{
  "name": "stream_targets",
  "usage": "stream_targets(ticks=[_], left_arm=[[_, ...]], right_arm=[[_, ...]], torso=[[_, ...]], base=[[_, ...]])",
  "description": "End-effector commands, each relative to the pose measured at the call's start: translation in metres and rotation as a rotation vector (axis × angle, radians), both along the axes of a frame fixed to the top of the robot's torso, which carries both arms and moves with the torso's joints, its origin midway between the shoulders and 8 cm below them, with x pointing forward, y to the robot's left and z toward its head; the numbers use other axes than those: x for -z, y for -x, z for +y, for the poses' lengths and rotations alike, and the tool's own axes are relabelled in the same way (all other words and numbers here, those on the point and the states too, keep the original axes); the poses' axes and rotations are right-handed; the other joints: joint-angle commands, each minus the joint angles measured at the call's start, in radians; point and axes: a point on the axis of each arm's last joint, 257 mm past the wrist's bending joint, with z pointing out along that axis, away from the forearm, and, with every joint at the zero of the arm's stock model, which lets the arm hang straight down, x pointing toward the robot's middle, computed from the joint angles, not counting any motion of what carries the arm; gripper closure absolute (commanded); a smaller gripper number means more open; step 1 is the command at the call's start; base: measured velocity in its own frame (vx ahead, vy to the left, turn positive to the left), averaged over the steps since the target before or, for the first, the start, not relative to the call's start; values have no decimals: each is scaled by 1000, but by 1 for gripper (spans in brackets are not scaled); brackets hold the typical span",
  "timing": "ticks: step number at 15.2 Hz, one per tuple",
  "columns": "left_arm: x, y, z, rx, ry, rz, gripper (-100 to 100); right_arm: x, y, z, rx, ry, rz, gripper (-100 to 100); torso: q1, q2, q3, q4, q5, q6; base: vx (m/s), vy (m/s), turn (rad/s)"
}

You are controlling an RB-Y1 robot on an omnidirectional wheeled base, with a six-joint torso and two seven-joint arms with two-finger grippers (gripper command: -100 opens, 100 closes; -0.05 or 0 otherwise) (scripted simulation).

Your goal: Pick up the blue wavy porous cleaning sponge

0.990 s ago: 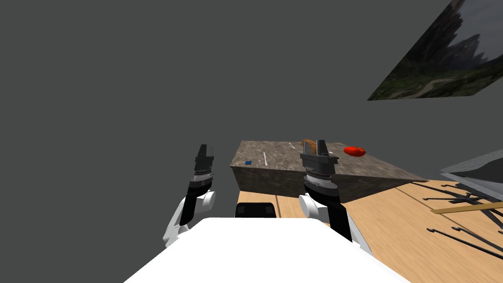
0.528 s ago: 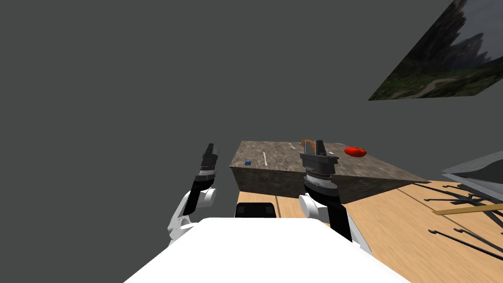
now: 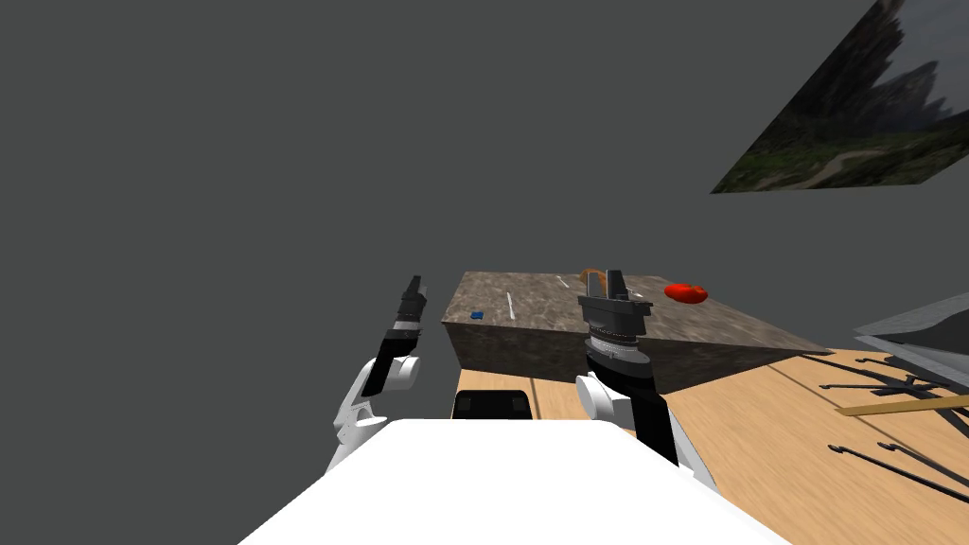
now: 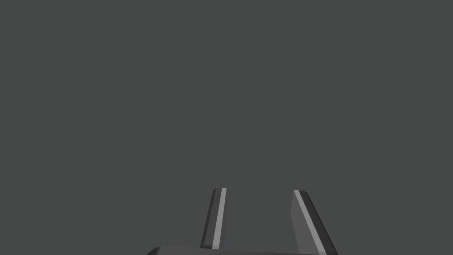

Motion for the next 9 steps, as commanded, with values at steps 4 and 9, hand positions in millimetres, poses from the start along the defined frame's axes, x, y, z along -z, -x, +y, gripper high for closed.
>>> stream_targets(ticks=[4, 9], left_arm=[[22, -20, 1, 7, 23, 95, -100], [45, -44, -3, 24, 59, 196, -100]], right_arm=[[0, 0, 0, 0, 0, 0, 0], [0, 0, 0, 0, 0, 0, 0]], torso=[[0, 0, 0, 0, 0, 0], [0, 0, 0, 0, 0, 0]], base=[[11, -8, 1], [14, -8, 1]])
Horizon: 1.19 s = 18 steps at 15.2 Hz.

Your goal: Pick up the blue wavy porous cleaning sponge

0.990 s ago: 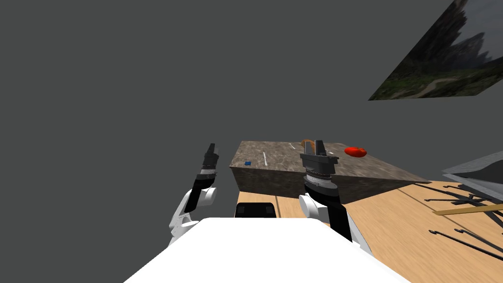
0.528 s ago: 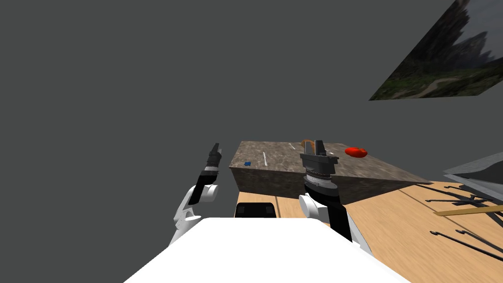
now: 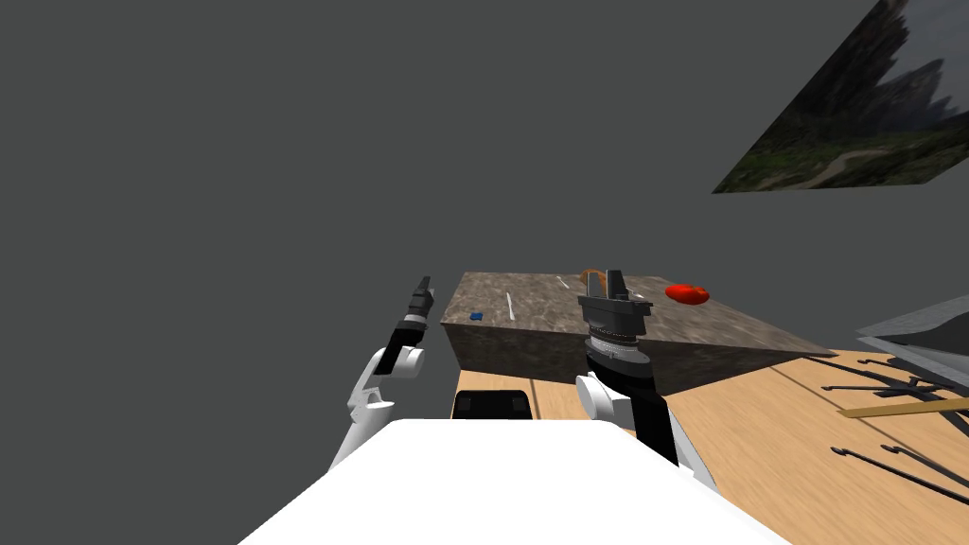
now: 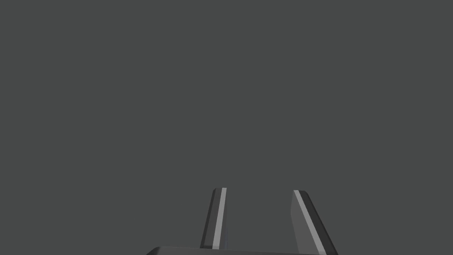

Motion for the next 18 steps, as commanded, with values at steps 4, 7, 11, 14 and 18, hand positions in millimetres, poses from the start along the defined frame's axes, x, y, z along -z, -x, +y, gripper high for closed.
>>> stream_targets(ticks=[4, 7, 11, 14, 18], left_arm=[[22, -17, -1, 6, 28, 96, -100], [33, -28, -4, 13, 48, 148, -100], [48, -39, -7, 18, 69, 213, -100], [59, -41, -5, 9, 70, 256, -100], [76, -50, -8, 12, 91, 328, -100]], right_arm=[[0, 0, 0, 0, 0, 0, 0], [0, 0, 0, 0, 0, 0, 0], [0, 0, 0, 0, 0, 0, 0], [0, 0, 0, 0, 0, 0, 0], [0, 0, 0, 0, 0, 0, 0]], torso=[[0, 0, 0, 0, 0, 0], [0, 1, 0, 0, 0, 0], [0, 1, 0, 0, 0, 0], [0, 0, 0, 0, 0, 0], [0, 0, 0, 0, 0, 0]], base=[[8, -5, 1], [9, -4, 0], [10, -5, 0], [9, -5, -1], [10, -2, -1]])
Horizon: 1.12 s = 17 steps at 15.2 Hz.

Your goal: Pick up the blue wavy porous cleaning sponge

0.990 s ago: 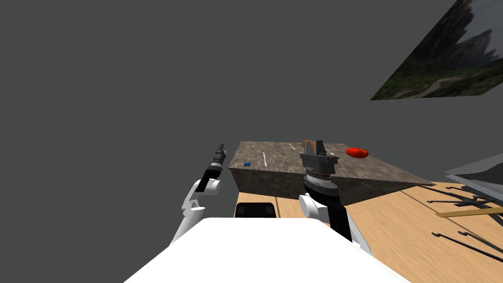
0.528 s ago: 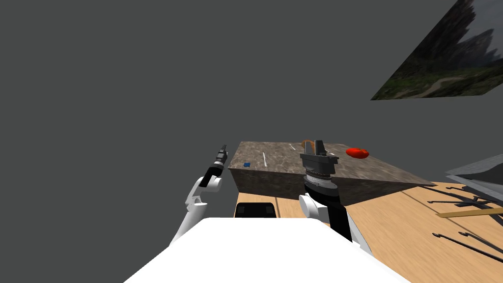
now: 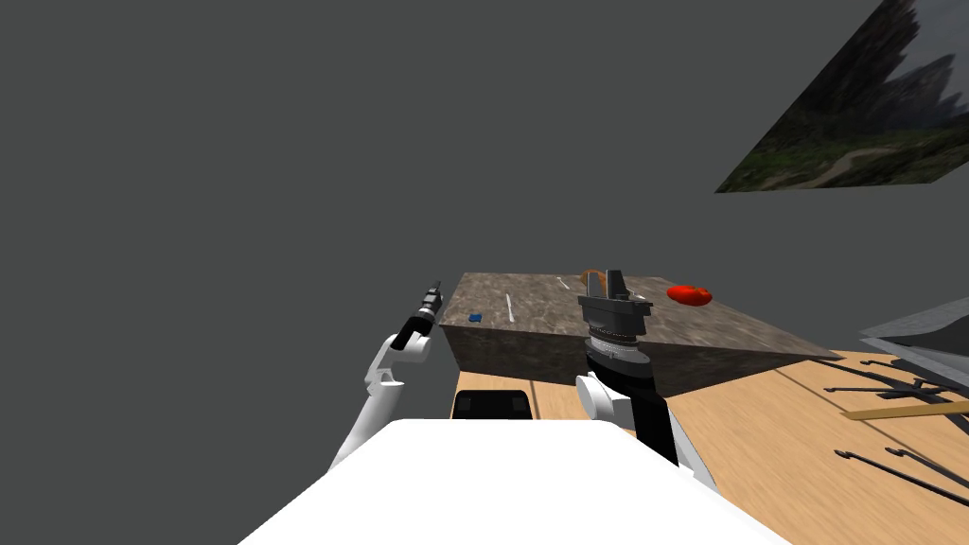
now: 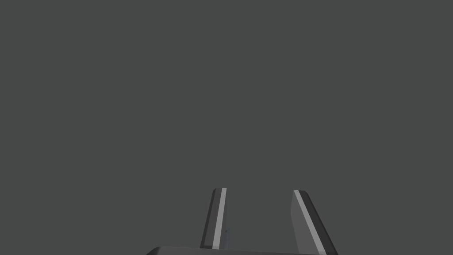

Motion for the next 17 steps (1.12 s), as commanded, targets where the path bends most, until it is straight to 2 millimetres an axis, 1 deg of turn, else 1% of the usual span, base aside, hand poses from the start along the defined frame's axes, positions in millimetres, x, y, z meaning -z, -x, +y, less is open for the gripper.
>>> stream_targets(ticks=[1, 4, 5, 8, 9, 12, 13, 16, 17], left_arm=[[9, -10, -6, 8, 23, 43, -100], [20, -10, -4, 0, 22, 89, -100], [22, -18, -11, 12, 44, 107, -100], [37, -17, -9, 2, 42, 163, -100], [38, -25, -16, 13, 64, 181, -100], [52, -22, -14, 3, 61, 237, -100], [54, -30, -22, 13, 82, 258, -100], [68, -26, -19, 3, 79, 312, -100], [69, -33, -28, 14, 99, 333, -100]], right_arm=[[0, 0, 0, 0, 0, 0, 0], [0, 0, 0, 0, 0, 0, 0], [0, 0, 0, 0, 0, 0, 0], [0, 0, 0, 0, 0, 0, 0], [0, 0, 0, 0, 0, 0, 0], [0, 0, 0, 0, 0, 0, 0], [0, 0, 0, 0, 0, 0, 0], [0, 0, 0, 0, 0, 0, 0], [0, 0, 0, 0, 0, 0, 0]], torso=[[0, 0, 0, 0, 0, 0], [0, 0, 0, 0, 0, 0], [0, 0, 0, 0, 0, 0], [0, 0, 0, 0, 0, 0], [0, 0, 0, 0, 0, 0], [0, 0, 0, 0, 0, 0], [0, 0, 0, 0, 0, 0], [0, 0, 0, 0, 0, 0], [0, 0, 0, 0, 0, 0]], base=[[8, -4, 1], [9, -4, -2], [8, -4, 1], [10, -2, -3], [11, -1, 2], [10, -2, -3], [9, -2, 1], [10, -2, -4], [7, -1, -2]])
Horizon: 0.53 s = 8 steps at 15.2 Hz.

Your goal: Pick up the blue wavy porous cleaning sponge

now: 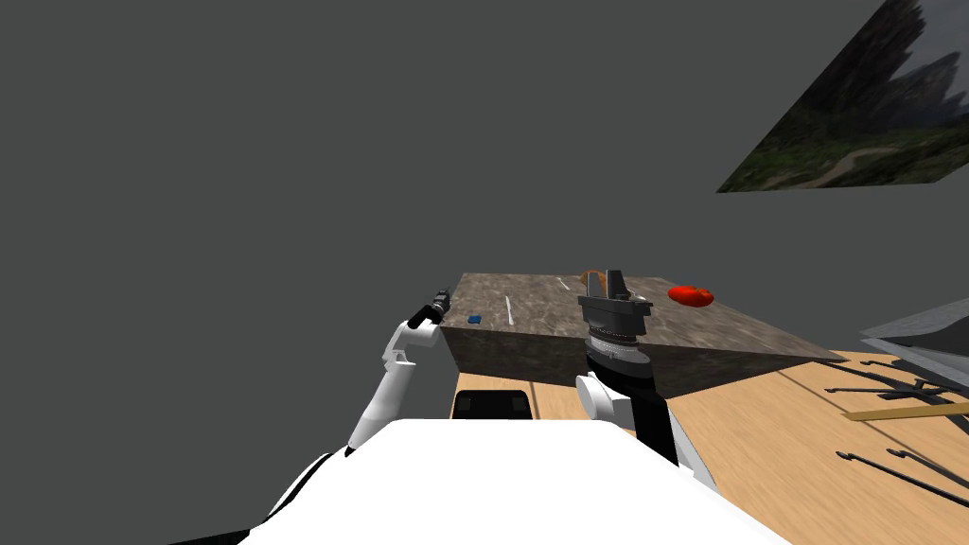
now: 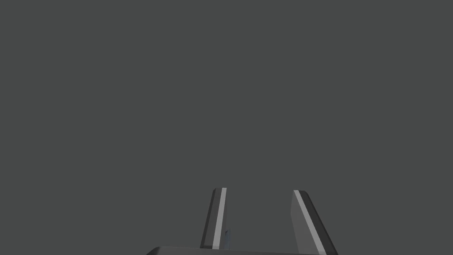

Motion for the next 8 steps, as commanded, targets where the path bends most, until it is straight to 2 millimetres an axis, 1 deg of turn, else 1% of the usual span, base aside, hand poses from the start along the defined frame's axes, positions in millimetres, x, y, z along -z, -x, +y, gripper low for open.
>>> stream_targets(ticks=[1, 3, 4, 7, 8], left_arm=[[9, -3, -3, 1, 13, 47, -100], [17, 0, -2, -4, 9, 81, -100], [19, -6, -10, 4, 30, 103, -100], [31, -1, -8, -4, 24, 157, -100], [32, -7, -17, 4, 44, 178, -100]], right_arm=[[0, 0, 0, 0, 0, 0, 0], [0, 0, 0, 0, 0, 0, 0], [0, 0, 0, 0, 0, 0, 0], [0, 0, 0, 0, 0, 0, 0], [0, 0, 0, 0, 0, 0, 0]], torso=[[0, 0, 0, 0, 0, 0], [0, 0, 0, 0, 0, 0], [0, 0, 0, 0, 0, 0], [0, 0, 0, 0, 0, 0], [0, 0, 0, 0, 0, 0]], base=[[11, -2, -9], [8, -1, -2], [11, 2, -1], [11, 0, -5], [9, -1, -3]])
